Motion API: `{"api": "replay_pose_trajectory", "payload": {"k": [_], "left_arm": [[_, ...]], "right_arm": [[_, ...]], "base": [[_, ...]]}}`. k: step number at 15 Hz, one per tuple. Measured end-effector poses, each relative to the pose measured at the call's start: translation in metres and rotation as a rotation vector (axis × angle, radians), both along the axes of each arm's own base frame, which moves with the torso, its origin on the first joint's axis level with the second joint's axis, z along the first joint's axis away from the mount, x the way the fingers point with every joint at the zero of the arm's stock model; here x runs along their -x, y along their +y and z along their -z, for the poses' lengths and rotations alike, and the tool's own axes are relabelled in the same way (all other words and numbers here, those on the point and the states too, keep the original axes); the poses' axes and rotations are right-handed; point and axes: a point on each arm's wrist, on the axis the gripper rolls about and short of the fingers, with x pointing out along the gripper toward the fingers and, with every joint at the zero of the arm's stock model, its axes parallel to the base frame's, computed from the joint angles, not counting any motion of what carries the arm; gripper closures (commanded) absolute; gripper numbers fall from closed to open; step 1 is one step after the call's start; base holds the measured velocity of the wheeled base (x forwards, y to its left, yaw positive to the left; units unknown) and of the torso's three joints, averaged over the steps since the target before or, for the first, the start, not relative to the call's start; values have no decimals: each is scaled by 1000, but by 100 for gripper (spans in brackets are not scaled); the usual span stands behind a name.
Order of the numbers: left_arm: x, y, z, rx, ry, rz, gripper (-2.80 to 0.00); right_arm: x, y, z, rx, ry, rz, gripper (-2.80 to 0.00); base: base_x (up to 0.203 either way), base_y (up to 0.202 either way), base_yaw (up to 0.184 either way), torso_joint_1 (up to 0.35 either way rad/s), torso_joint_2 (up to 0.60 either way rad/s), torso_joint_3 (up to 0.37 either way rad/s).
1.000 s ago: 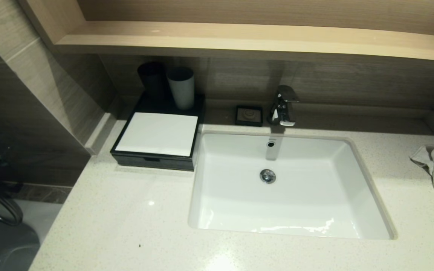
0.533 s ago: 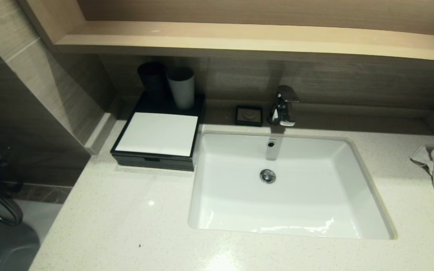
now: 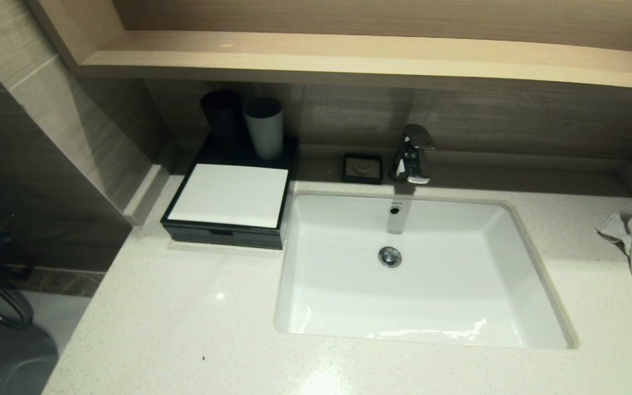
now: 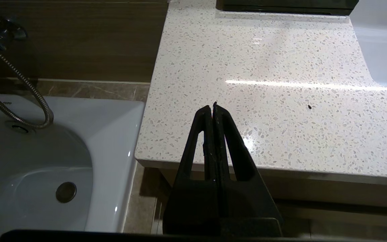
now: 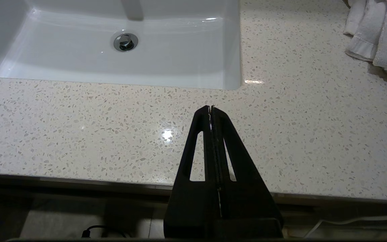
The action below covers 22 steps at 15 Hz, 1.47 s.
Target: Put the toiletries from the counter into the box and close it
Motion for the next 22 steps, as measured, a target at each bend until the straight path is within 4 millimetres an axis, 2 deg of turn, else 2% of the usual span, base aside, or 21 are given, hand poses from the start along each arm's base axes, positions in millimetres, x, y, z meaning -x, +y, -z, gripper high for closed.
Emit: {"api": "replay_pose_trajectory", "payload": {"k": [22], "left_arm": [[0,0,0,8,-1,-1,0]], "right_arm": [[0,0,0,1,0,0,0]], "base": [[0,0,0,0,0,0]]}}
